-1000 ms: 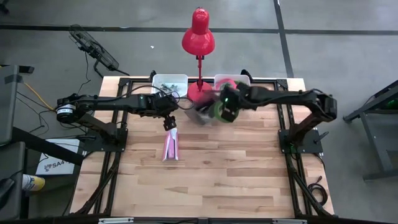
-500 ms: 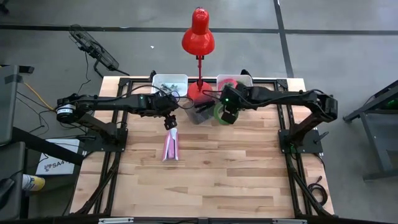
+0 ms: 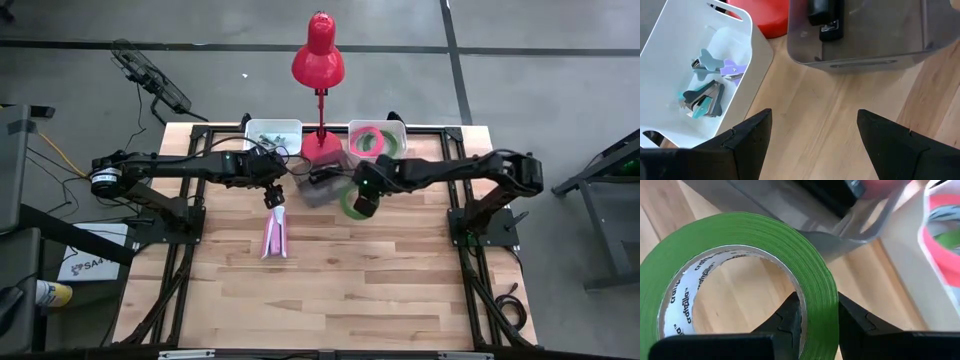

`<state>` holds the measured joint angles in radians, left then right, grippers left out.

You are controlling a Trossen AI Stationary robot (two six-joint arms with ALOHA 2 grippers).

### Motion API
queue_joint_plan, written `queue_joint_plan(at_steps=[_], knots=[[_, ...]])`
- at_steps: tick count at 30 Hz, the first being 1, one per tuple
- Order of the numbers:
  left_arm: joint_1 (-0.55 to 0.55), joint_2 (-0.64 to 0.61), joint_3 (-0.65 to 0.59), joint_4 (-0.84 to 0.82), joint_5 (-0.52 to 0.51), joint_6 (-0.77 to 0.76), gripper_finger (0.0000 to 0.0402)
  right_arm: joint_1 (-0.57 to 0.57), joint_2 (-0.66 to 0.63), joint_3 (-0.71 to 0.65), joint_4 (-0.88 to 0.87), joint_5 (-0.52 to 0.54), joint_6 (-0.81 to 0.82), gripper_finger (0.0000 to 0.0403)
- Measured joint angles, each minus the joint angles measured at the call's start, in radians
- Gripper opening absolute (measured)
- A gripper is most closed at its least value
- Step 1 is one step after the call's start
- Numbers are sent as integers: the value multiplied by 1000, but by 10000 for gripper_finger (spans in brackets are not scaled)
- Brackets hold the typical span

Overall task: Pick and place Stapler, Stapler remover, tape
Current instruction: Put the green tape into the right white bin

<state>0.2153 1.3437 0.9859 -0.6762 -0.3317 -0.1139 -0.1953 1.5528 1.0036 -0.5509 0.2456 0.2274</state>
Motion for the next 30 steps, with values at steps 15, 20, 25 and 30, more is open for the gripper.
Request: queue_joint_plan(at_steps=[15,20,25,30], knots=[[0,0,0,1,0,-7,288,60,0,-123,254,-66,59,78],[0,0,0,-2,1,-7,288,60,-1,-47,134,-53,29,78],[0,0,0,-8,1,-7,288,56,-4,53,-39,37,-6,78],[0,0,0,-8,0,1,288,32,-4,101,-170,195,-21,78]])
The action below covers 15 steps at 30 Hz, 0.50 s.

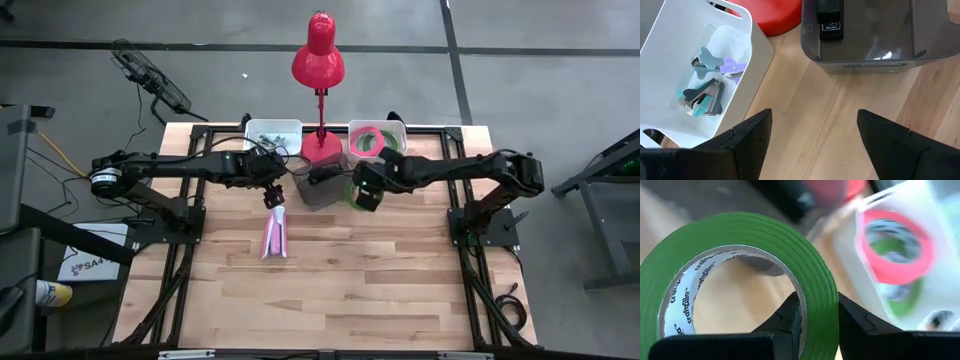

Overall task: Pick and place Stapler, Stapler remover, tape
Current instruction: Put the green tape into the right white bin

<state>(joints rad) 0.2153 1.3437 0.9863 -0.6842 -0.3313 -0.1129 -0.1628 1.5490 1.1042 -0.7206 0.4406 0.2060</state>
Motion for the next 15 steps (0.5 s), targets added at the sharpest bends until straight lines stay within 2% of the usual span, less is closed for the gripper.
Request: queue_joint_plan(at_steps=[7,15], knots=[[0,0,0,1,-1,3,288,-108,0,8,-1,79,-36,78],[0,0,0,2,-2,3,288,-295,-11,8,88,30,-158,78]])
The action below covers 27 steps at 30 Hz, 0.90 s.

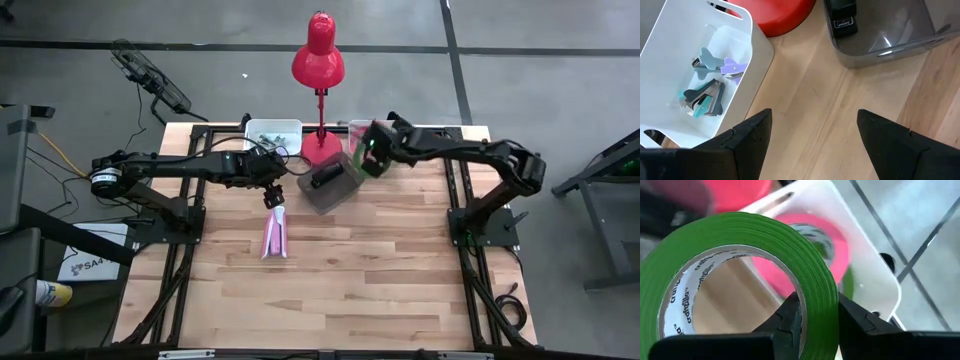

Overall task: Pick and place Stapler, Stapler remover, tape
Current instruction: Put the green tape into the right white bin

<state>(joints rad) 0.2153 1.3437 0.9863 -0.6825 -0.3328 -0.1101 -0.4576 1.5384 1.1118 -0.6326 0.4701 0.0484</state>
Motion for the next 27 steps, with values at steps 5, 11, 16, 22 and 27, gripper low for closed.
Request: queue_joint_plan(at_steps=[5,11,16,22,27], knots=[[0,0,0,1,-3,0,288,-75,-8,0,65,-103,-56,78],[0,0,0,6,-2,-3,288,-169,-4,0,180,-131,-106,78],[0,0,0,12,-2,0,288,-259,39,0,200,-154,-94,78],[0,0,0,21,-2,0,288,-323,106,0,232,-207,-81,78],[0,0,0,20,4,0,288,-367,128,0,231,-249,-61,78]])
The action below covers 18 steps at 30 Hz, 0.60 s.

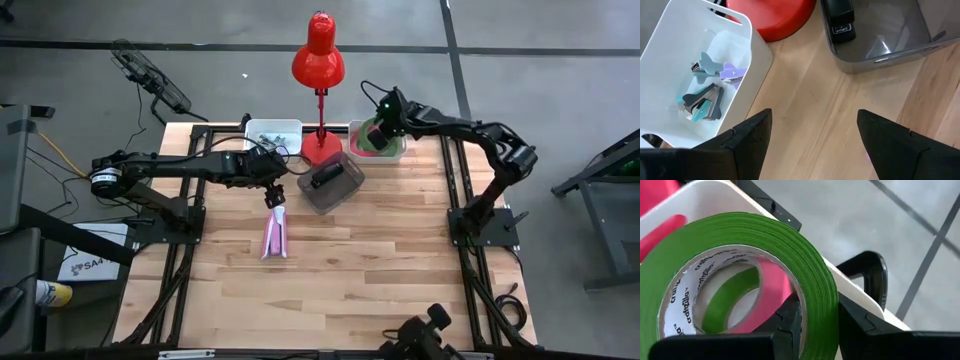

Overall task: Pick and place Stapler, Stapler remover, tape
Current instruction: Put the green tape into the right white bin

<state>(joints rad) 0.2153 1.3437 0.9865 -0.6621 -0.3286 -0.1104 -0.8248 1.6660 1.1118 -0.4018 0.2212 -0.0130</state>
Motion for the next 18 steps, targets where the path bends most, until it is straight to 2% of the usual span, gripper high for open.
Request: queue_joint_plan(at_steps=[9,18], knots=[[0,0,0,-2,0,0,288,-60,4,0,-100,-38,24,78],[0,0,0,1,0,0,288,-79,4,0,-109,-98,14,78]])
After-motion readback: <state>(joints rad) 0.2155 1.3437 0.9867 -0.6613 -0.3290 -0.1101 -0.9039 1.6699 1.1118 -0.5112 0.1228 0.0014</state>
